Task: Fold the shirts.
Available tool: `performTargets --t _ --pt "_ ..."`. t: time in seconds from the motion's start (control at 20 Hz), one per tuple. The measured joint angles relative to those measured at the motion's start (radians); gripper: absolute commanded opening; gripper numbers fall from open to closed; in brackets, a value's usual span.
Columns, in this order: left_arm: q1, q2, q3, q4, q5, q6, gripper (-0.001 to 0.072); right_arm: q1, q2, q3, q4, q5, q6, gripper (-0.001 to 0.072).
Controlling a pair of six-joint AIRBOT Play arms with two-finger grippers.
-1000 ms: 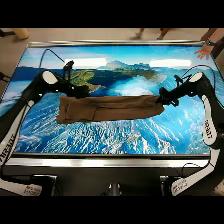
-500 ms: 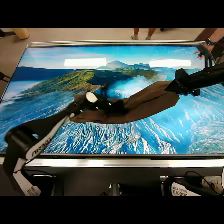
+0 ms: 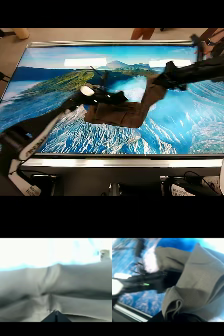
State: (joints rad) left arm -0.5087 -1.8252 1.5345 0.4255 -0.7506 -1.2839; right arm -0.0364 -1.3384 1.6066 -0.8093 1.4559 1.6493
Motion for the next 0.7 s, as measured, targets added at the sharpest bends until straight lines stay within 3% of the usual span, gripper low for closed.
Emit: performTargets --t 0.25,0.3,0.35,0.4,0.55,0.7 --pt "0.3 0.296 0.002 0.297 -0.094 -0.097 0.0023 0.29 -0.246 0.0 0.145 -0.282 -0.026 0.0027" --pt "0.348 0.348 0.002 0.324 -0.118 -0.105 0.0023 0.338 -0.31 0.0 0.184 -0.328 -0.03 0.0229" --pt "0.393 0.398 0.002 0.344 -0.133 -0.113 0.0023 0.383 -0.379 -0.001 0.24 -0.366 -0.043 0.0612" --pt "0.426 0.438 0.002 0.364 -0.155 -0.117 0.0023 0.416 -0.438 -0.001 0.311 -0.393 -0.067 0.0652" --pt "0.482 0.52 0.002 0.432 -0.244 -0.125 0.0023 0.434 -0.553 -0.001 0.522 -0.409 -0.156 0.0652" --pt "0.502 0.552 -0.014 0.517 -0.32 -0.128 0.0024 0.344 -0.552 0.0 0.525 -0.28 -0.176 0.0652"
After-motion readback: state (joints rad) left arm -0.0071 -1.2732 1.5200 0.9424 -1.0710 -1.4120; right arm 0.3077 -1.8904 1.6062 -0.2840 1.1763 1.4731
